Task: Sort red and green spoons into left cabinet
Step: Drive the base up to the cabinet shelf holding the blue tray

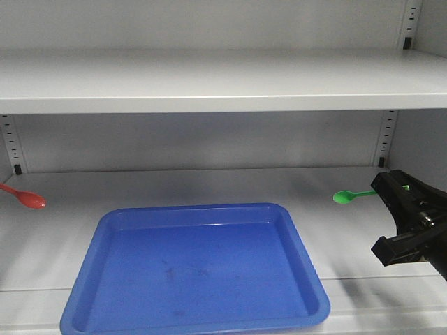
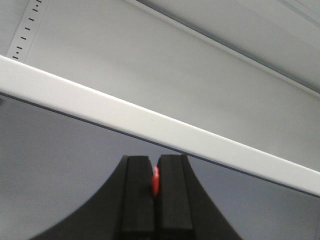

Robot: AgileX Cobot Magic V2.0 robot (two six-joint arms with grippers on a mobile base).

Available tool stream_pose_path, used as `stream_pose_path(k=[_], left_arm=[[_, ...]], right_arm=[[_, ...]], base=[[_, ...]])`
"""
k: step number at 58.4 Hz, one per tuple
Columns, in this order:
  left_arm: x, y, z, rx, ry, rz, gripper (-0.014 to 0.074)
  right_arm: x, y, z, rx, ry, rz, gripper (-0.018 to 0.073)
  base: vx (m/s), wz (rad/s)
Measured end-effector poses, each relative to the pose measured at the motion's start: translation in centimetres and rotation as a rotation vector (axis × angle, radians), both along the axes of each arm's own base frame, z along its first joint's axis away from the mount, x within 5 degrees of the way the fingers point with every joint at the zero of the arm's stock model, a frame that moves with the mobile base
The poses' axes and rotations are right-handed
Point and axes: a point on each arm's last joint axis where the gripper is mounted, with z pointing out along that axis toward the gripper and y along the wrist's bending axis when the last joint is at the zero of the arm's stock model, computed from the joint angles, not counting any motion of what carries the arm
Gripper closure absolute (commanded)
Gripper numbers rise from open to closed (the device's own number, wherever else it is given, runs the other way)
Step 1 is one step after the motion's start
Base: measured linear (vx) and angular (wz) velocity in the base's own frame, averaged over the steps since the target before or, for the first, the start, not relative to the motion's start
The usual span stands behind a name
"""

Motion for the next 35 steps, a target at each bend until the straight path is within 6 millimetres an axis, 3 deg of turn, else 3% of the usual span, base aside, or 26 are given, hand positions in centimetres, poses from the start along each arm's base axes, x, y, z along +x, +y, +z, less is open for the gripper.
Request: stream_pose_path(k=[35], left_arm=[[0.0, 0.0, 0.0, 0.0, 0.0, 0.0, 0.054]], right_arm=[[0.0, 0.0, 0.0, 0.0, 0.0, 0.0, 0.0478]], base=[[0.02, 0.01]])
